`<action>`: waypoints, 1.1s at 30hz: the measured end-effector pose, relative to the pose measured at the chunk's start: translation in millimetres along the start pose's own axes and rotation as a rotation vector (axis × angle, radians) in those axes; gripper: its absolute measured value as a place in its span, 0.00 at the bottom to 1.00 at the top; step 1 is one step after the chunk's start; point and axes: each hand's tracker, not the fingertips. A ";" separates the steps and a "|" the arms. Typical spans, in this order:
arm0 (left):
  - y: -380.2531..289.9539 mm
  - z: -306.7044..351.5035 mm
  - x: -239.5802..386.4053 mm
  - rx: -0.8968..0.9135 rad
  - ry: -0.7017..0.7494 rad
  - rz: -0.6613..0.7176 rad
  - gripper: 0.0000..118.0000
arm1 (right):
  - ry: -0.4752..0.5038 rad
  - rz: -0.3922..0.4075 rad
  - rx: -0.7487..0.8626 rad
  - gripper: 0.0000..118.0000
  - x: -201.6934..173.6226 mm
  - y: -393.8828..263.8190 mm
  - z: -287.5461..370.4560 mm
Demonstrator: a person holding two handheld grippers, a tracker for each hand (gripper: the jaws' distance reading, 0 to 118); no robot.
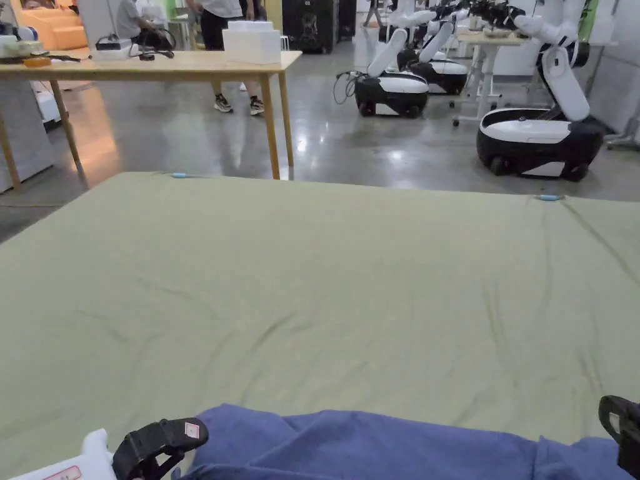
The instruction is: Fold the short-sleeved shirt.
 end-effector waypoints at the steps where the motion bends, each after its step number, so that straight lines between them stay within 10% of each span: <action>1: -3.9 -13.1 -8.4 -0.037 -0.036 0.039 1.00 | 0.001 -0.003 -0.001 0.00 -0.3 0.4 -0.6; 6: -20.7 -68.7 14.1 -0.018 -0.115 0.008 0.96 | 0.008 -0.003 -0.003 0.00 -11.2 2.3 3.5; 7: -22.0 -76.2 16.8 -0.010 -0.093 0.018 0.62 | 0.010 -0.001 -0.005 0.00 -12.3 2.3 3.7; 8: -30.3 -68.8 32.9 0.013 0.010 0.046 0.04 | 0.010 0.001 -0.007 0.00 -13.3 1.9 3.4; 12: 0.8 -68.3 15.0 0.066 0.040 0.075 0.06 | 0.011 0.001 -0.016 0.00 -14.3 0.0 4.7; 19: 52.6 -3.4 39.0 0.235 0.274 -0.320 0.06 | 0.009 0.007 -0.022 0.00 -8.3 0.2 6.8; 28: -61.0 -69.5 164.6 0.153 0.525 -1.291 0.06 | 0.010 0.007 -0.027 0.00 -13.0 -4.6 8.5; 33: -147.8 -178.7 160.7 -0.129 0.638 -1.515 0.06 | 0.014 0.010 -0.031 0.00 -17.5 -12.2 12.3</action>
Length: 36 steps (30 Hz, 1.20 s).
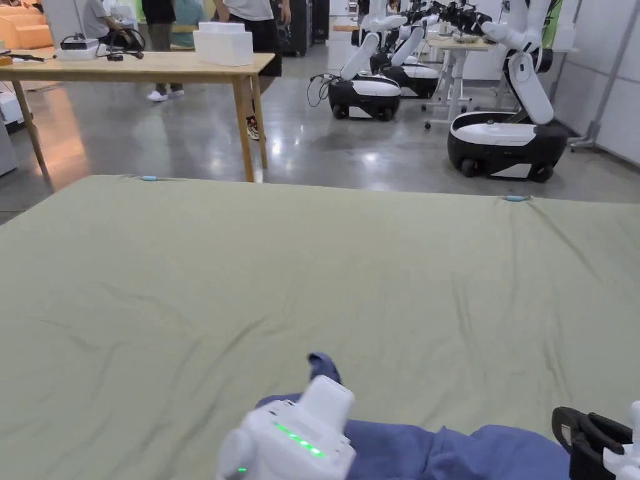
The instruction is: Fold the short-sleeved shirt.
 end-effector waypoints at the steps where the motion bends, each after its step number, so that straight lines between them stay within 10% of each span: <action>1: -2.2 -14.7 7.9 -0.035 -0.030 0.006 0.06 | 0.003 -0.002 -0.002 0.00 0.6 -1.4 0.8; 5: -9.4 -42.6 18.9 -0.086 -0.030 0.073 0.22 | 0.010 -0.015 -0.014 0.00 3.3 -5.1 1.5; 7: -9.0 -30.0 5.1 -0.050 -0.136 0.204 0.93 | 0.012 -0.021 -0.013 0.00 5.7 -5.2 2.0; 8: -11.3 -20.0 -4.6 -0.022 -0.200 0.285 1.00 | 0.010 -0.023 -0.013 0.00 6.6 -4.7 2.3; 14: -31.0 7.8 -84.0 0.208 -0.326 0.840 0.86 | 0.010 -0.043 -0.008 0.00 11.5 -6.6 5.5; 15: -34.5 -1.9 -91.5 0.180 -0.300 0.911 0.63 | 0.011 -0.047 -0.009 0.00 11.8 -7.3 5.4; 16: -38.5 -10.5 -93.4 0.163 -0.295 0.943 0.15 | 0.010 -0.049 -0.010 0.00 11.9 -7.9 5.1; 17: -42.7 -22.1 -90.8 0.110 -0.258 0.938 0.01 | 0.011 -0.053 -0.011 0.00 11.8 -8.5 5.2; 27: -41.2 -42.3 9.4 0.065 -0.567 0.800 0.01 | 0.009 -0.063 -0.024 0.00 13.7 -9.6 4.7; 36: -56.2 5.5 -59.5 0.119 -0.457 0.870 0.01 | 0.028 -0.059 -0.017 0.00 11.2 -6.1 2.9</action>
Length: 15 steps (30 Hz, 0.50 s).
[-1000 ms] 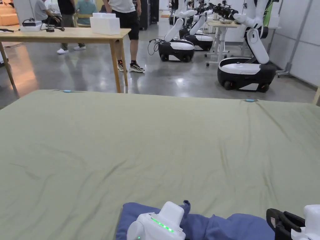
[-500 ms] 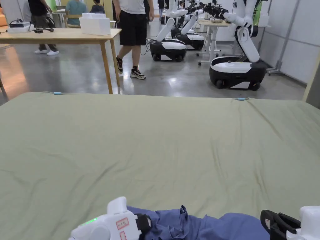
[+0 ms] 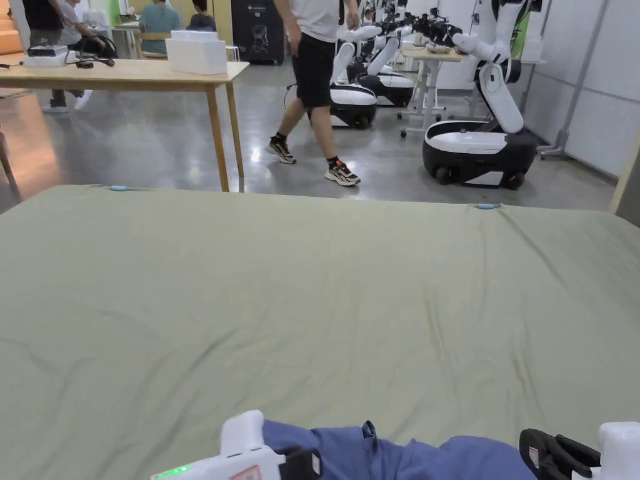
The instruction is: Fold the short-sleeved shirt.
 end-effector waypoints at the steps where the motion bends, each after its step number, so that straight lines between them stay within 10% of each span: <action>1: 4.8 15.6 -2.6 0.026 0.027 -0.031 0.17 | 0.004 -0.002 -0.001 0.00 -0.8 -0.3 -1.1; 3: 16.3 40.0 -19.1 0.069 0.099 -0.052 0.92 | 0.010 -0.008 -0.002 0.00 -2.5 -1.5 -2.7; 4: 19.9 46.6 -32.6 0.062 0.135 -0.030 0.99 | 0.014 -0.011 -0.004 0.00 -3.5 -2.2 -3.4; 12: -1.7 8.5 -115.7 -0.088 -0.173 0.421 0.97 | 0.027 -0.011 -0.011 0.00 -8.4 -4.5 -3.9; 14: -21.1 -12.9 -115.2 -0.036 -0.301 0.504 0.68 | 0.023 -0.016 -0.007 0.00 -6.0 -2.3 -1.8; 15: -27.5 -3.0 -81.1 0.025 -0.276 0.527 0.28 | 0.021 -0.018 -0.005 0.00 -4.7 -1.2 -0.6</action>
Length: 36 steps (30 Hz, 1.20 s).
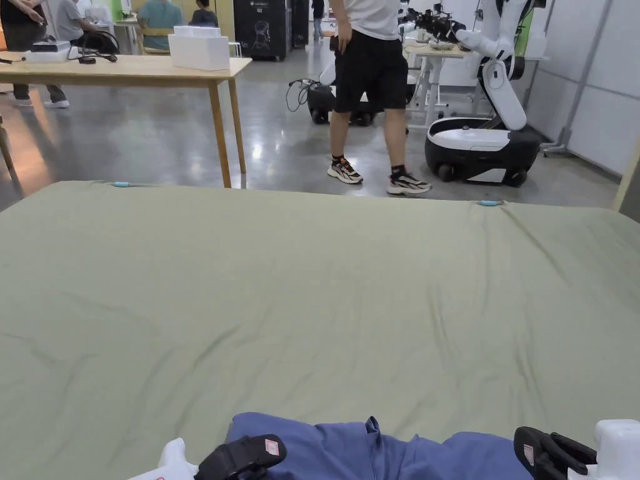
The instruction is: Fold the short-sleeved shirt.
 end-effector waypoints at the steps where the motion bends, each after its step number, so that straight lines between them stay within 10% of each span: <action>1: -10.6 -4.4 7.0 0.028 0.037 0.059 0.08 | -0.005 -0.001 0.002 0.00 1.0 1.1 1.4; 13: 50.2 66.9 19.0 0.302 0.316 -0.279 0.07 | -0.018 0.009 -0.004 0.00 7.6 1.0 3.8; 23: -69.9 -45.8 166.0 0.044 0.476 -1.285 0.07 | -0.029 0.023 -0.016 0.00 3.2 -4.7 2.1; 29: -149.5 -160.6 131.2 -0.195 0.815 -1.653 0.09 | -0.066 0.036 -0.012 0.00 7.3 -5.8 10.0; 30: -149.3 -167.2 122.2 -0.203 0.812 -1.614 0.16 | -0.066 0.030 -0.011 0.00 9.1 -5.2 11.2; 33: -130.3 -152.4 126.6 -0.191 0.672 -1.394 0.82 | -0.054 0.012 -0.025 0.00 13.0 -2.7 10.0; 36: -106.7 -109.1 158.5 -0.086 0.406 -1.185 0.87 | -0.052 0.020 -0.025 0.00 13.1 -1.3 8.2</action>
